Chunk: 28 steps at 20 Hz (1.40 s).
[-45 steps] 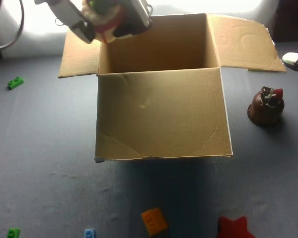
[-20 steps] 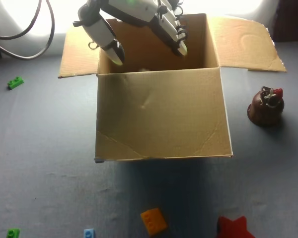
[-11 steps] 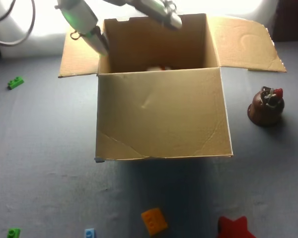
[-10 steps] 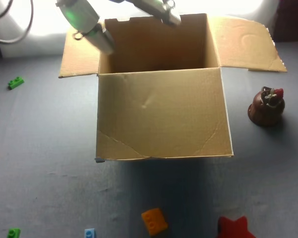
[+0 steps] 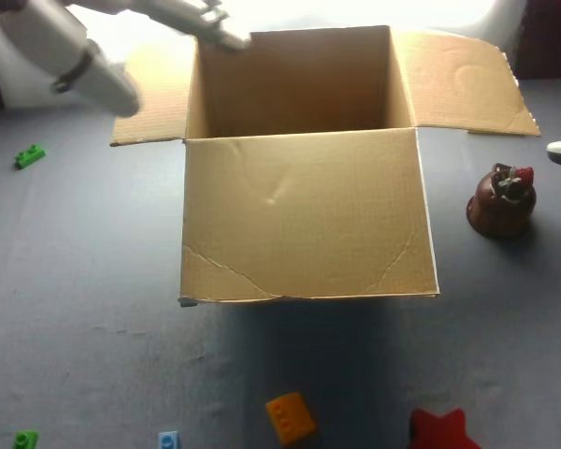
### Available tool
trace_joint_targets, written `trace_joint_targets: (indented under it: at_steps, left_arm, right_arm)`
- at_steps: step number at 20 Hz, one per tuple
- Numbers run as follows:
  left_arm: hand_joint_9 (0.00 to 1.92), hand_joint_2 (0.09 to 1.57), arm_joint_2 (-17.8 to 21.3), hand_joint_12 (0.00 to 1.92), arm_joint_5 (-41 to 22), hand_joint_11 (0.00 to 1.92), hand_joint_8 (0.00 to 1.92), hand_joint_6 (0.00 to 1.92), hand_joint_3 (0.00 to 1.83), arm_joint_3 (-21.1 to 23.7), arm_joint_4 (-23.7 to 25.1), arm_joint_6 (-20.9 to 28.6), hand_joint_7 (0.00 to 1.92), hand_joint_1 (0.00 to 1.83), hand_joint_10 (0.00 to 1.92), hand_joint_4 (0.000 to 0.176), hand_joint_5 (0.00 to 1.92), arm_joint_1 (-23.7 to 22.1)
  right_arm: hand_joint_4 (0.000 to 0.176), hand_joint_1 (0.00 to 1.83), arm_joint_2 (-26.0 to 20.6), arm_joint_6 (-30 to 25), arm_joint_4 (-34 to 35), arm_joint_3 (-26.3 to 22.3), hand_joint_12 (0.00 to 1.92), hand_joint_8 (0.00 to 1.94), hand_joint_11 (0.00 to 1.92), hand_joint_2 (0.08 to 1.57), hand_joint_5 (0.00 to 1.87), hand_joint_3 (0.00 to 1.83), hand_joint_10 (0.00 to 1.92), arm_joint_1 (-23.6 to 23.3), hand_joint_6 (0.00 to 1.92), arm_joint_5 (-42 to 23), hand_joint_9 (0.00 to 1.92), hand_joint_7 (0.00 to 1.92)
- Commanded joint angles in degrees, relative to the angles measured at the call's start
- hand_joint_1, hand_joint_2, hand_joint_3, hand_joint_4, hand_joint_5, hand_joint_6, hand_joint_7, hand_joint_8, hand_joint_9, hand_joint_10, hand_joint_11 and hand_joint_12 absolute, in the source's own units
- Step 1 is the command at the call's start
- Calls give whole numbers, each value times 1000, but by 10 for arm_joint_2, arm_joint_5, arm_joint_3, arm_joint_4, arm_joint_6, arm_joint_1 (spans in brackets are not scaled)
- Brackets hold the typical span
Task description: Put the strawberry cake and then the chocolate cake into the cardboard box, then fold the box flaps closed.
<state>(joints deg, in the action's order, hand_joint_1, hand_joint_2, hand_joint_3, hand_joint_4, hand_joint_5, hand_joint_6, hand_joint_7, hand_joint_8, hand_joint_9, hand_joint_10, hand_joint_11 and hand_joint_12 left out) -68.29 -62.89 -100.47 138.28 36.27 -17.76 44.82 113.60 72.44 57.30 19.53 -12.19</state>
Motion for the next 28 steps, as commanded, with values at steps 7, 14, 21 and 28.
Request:
trace_joint_targets:
  at_steps: [7,14,21,28]
  left_arm:
    - [59,1287,86,347,17,0,1,3,2,66,-25,13,74,0,2,25,29,11]
    - [54,1297,160,373,18,0,3,2,0,112,-49,15,35,0,3,24,48,87]
    - [94,1305,216,375,18,0,7,0,0,139,-98,11,112,0,13,27,54,140]
    - [91,1305,253,394,50,0,2,2,0,150,-261,-24,97,0,3,25,51,226]
  right_arm:
    - [0,1132,68,-64,-8,69,0,4,0,1072,38,0,12,-6,8,-51,44,54]
    - [0,1119,121,-72,-9,106,0,10,0,1070,30,0,7,-21,11,-49,22,50]
    - [0,1125,166,-67,-9,142,0,8,0,1069,44,0,6,-21,14,-63,14,44]
    - [0,1125,188,-66,-9,166,19,4,30,1086,29,2,14,-14,4,-68,38,26]
